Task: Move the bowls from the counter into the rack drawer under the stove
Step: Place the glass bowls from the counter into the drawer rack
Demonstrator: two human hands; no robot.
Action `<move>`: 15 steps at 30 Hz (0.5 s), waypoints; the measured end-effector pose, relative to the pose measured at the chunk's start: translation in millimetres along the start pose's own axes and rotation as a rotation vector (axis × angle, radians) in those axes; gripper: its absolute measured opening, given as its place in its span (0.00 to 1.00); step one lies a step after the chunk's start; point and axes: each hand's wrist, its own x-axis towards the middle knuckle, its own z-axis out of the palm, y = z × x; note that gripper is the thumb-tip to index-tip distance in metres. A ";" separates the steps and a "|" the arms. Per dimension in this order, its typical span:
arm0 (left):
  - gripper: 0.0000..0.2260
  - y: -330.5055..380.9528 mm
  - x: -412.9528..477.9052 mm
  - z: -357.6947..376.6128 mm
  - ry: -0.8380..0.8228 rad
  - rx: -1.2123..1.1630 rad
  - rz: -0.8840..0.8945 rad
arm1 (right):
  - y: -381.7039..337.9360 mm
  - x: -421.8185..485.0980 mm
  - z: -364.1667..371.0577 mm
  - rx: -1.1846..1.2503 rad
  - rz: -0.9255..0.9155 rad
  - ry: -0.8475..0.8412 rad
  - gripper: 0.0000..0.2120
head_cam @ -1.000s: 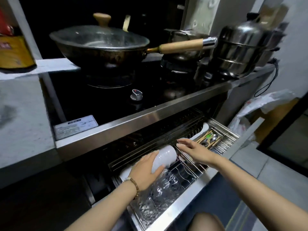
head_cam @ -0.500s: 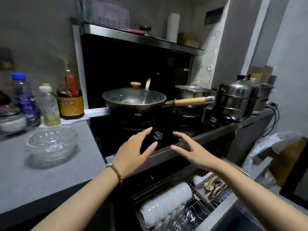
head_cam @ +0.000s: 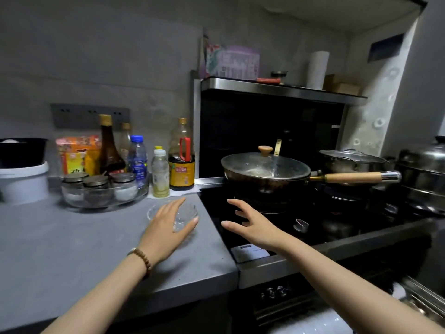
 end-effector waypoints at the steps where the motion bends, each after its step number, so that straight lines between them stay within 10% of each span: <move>1: 0.36 -9.9 -0.6 -2.9 0.009 -0.005 -0.031 | -3.5 6.7 8.9 0.019 -0.001 -0.003 0.33; 15: 0.55 -68.4 3.3 -5.7 -0.024 -0.361 -0.333 | -12.3 73.5 77.7 0.079 0.024 -0.045 0.34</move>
